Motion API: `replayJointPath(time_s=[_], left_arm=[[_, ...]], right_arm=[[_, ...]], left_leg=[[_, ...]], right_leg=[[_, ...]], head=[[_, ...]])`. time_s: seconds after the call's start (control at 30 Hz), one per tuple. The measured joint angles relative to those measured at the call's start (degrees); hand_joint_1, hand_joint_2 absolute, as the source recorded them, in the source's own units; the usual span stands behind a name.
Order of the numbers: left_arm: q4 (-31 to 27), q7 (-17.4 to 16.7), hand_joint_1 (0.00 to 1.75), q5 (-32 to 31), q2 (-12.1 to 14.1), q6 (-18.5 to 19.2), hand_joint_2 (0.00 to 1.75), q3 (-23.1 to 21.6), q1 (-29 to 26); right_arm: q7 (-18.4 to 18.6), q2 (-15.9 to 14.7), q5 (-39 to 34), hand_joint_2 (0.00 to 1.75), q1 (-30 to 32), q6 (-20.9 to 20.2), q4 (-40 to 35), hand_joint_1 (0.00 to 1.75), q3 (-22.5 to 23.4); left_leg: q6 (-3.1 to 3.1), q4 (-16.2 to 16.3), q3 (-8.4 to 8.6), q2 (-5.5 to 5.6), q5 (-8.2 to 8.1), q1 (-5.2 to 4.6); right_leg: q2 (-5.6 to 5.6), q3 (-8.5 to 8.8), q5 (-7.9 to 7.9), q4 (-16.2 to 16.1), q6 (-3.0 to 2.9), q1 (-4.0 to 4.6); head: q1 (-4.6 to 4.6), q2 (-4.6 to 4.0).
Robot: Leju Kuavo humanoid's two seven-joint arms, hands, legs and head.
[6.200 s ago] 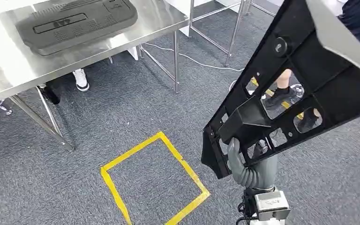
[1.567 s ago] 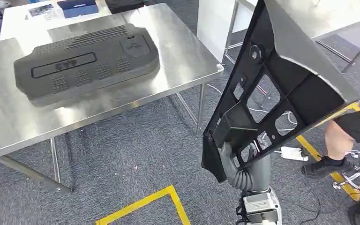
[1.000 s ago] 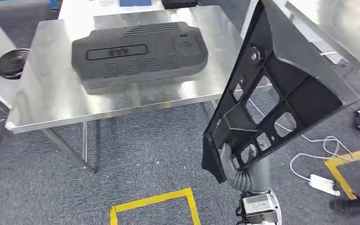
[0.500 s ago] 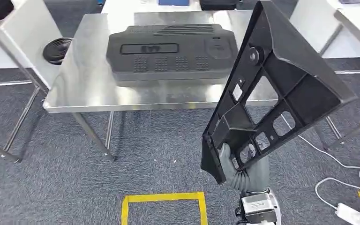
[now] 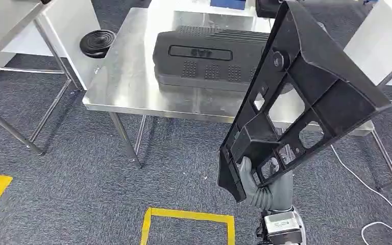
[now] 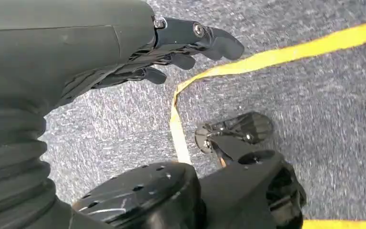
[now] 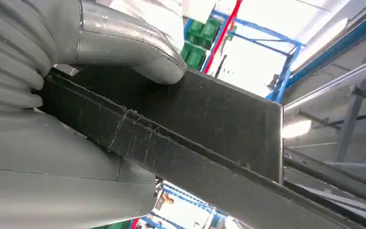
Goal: Take the parts from the cabinet and place them on the table.
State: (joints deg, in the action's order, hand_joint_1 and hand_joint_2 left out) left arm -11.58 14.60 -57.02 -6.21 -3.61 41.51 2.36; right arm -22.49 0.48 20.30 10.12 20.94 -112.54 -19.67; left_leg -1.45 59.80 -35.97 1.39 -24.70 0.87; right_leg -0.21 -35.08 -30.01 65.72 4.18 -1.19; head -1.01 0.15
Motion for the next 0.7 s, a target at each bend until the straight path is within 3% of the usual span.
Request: replayJointPath(time_s=[0.03,0.07,0.1,0.13,0.17,0.2,0.33,0.4,0.47,0.53,0.6,0.7], left_arm=[[0.00,0.00,0.00,-0.02,-0.09,0.00,1.75,0.02,0.00],[0.00,0.00,0.00,-0.02,-0.09,-0.04,1.75,0.02,0.01],[0.00,0.00,0.00,-0.04,-0.09,-0.09,1.75,0.00,-0.01],[0.00,0.00,0.00,-0.11,-0.04,-0.09,1.75,0.02,-0.04],[0.00,0.02,0.00,-0.11,-0.02,-0.09,1.75,0.02,-0.11],[0.00,0.02,0.00,-0.11,0.00,-0.09,1.75,0.04,-0.15],[0.00,0.15,0.00,-0.28,-0.02,-0.07,1.75,0.17,-0.15],[0.00,0.20,0.00,-0.48,-0.02,-0.02,1.75,0.35,-0.17],[0.00,0.41,0.00,-0.63,-0.02,0.02,1.75,0.76,-0.18],[0.00,0.50,0.00,-0.81,-0.02,0.02,1.75,0.96,-0.21],[0.00,0.50,0.00,-0.90,0.00,0.07,1.75,1.09,-0.21],[0.00,0.52,0.00,-1.01,0.00,0.24,1.75,1.64,-0.22]], right_arm=[[0.00,0.02,-0.13,1.75,-0.05,0.00,0.00,1.75,0.00],[-0.02,0.04,-0.17,1.75,-0.13,0.00,0.00,1.75,0.00],[-0.02,0.09,-0.17,1.75,-0.09,0.00,0.00,1.75,0.00],[-0.02,0.09,-0.15,1.75,-0.09,0.00,0.00,1.75,0.02],[-0.02,0.09,0.18,1.75,-0.11,0.09,0.00,1.75,0.04],[0.02,0.09,1.03,1.75,-0.08,0.24,0.00,1.75,0.04],[1.07,-0.04,7.68,1.75,-0.01,3.00,0.00,1.75,0.11],[3.07,-0.18,16.59,1.75,0.22,7.27,0.00,1.75,0.35],[7.20,-0.48,32.34,1.75,0.73,12.71,-0.15,1.75,1.31],[12.46,-1.03,47.96,1.75,1.17,15.45,-0.50,1.75,2.68],[17.69,-2.30,57.37,1.75,1.16,14.97,-0.61,1.75,3.72],[24.80,-6.12,63.72,1.75,0.19,11.02,-0.81,1.75,4.18]], left_leg=[[0.14,0.00,0.03,0.26,0.09,0.00],[0.43,0.20,-0.07,0.44,0.10,-0.49],[0.70,0.12,-0.09,0.55,0.04,-0.60],[0.62,0.24,-0.22,0.48,-0.25,-0.78],[-0.76,0.17,-0.16,0.45,-0.15,-0.65],[-1.05,0.09,-0.16,0.33,0.18,-0.64],[-0.13,-0.63,0.06,0.21,0.73,-0.52],[0.62,-0.82,0.10,0.22,0.83,-0.45],[0.74,-0.85,0.10,0.22,0.80,-0.42],[0.91,-0.87,0.09,0.20,0.77,-0.41],[1.04,-0.87,0.08,0.20,0.71,-0.42],[1.04,-0.86,0.04,0.24,0.72,-0.59]], right_leg=[[0.04,2.49,1.84,-5.24,0.08,0.00],[0.13,3.08,2.21,-7.44,-0.35,0.31],[0.13,2.93,2.58,-7.49,-0.96,0.27],[0.13,3.16,2.75,-7.74,-0.95,0.01],[0.14,3.41,2.85,-7.66,-1.00,0.08],[0.15,3.37,2.94,-7.66,-1.15,0.27],[0.17,3.13,3.11,-7.61,-1.51,0.44],[0.17,3.07,3.11,-7.59,-1.53,0.45],[0.17,3.06,3.09,-7.57,-1.56,0.48],[0.18,3.06,3.08,-7.56,-1.57,0.49],[0.18,3.06,3.08,-7.56,-1.57,0.48],[0.18,3.07,3.08,-7.57,-1.57,0.40]], head=[[0.04,0.00],[0.02,0.00],[-0.11,0.00],[-0.13,0.00],[-0.11,0.00],[-0.13,0.00],[-0.13,0.00],[-0.13,0.00],[-0.11,0.00],[-0.11,0.00],[-0.11,0.00],[-0.07,0.00]])
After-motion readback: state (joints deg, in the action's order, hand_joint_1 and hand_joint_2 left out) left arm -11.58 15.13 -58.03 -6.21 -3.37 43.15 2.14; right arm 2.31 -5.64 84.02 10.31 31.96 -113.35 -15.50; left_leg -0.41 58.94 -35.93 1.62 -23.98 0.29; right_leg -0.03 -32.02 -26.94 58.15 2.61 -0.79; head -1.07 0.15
